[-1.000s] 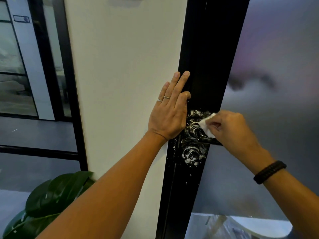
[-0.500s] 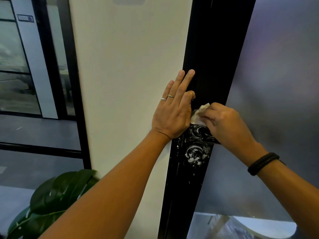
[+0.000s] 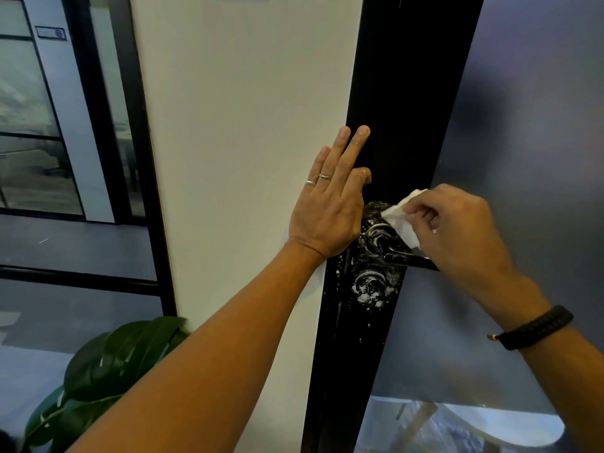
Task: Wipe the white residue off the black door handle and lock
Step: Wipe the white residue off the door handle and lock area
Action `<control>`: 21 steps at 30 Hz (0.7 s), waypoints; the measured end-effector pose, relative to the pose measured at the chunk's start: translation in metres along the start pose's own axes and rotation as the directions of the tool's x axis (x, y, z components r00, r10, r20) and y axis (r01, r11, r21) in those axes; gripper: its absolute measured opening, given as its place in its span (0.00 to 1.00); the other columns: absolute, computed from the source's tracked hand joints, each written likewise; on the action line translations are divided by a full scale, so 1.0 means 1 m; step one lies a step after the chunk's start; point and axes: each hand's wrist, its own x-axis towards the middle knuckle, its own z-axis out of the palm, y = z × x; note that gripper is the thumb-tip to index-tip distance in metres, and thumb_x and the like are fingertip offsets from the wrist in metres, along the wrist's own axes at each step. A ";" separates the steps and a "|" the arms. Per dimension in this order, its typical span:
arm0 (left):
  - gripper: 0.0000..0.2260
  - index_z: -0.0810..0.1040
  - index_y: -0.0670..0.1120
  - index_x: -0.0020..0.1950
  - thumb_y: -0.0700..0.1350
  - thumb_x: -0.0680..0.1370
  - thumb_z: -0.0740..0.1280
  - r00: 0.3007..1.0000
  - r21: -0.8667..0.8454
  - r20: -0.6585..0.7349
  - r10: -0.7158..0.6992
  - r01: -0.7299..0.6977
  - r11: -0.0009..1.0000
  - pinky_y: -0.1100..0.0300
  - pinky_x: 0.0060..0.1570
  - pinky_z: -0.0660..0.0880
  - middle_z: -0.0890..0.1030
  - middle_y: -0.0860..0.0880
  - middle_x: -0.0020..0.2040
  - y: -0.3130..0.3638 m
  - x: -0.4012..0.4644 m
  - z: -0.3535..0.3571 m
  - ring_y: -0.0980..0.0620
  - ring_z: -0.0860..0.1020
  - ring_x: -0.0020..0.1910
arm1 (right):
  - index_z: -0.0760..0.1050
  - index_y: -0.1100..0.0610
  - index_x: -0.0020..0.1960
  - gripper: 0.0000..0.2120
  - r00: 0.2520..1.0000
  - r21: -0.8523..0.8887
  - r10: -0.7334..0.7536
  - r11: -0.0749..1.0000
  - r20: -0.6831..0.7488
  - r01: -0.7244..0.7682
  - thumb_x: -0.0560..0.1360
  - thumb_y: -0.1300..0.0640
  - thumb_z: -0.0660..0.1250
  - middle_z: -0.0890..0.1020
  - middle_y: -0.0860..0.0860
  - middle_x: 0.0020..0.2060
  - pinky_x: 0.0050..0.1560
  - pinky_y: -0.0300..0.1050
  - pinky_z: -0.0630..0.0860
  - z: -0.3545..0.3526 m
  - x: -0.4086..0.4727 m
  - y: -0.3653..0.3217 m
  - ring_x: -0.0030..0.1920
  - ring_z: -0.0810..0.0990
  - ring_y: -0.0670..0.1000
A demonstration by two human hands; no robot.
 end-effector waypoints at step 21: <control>0.09 0.79 0.43 0.56 0.36 0.82 0.61 1.000 0.051 0.010 -0.005 0.004 0.999 0.44 0.86 0.53 0.65 0.37 0.83 0.001 0.001 -0.001 0.35 0.59 0.85 | 0.84 0.58 0.59 0.11 0.923 0.177 0.381 0.914 -0.057 -0.366 0.80 0.55 0.73 0.80 0.53 0.58 0.61 0.48 0.78 0.124 -0.095 -0.040 0.62 0.76 0.53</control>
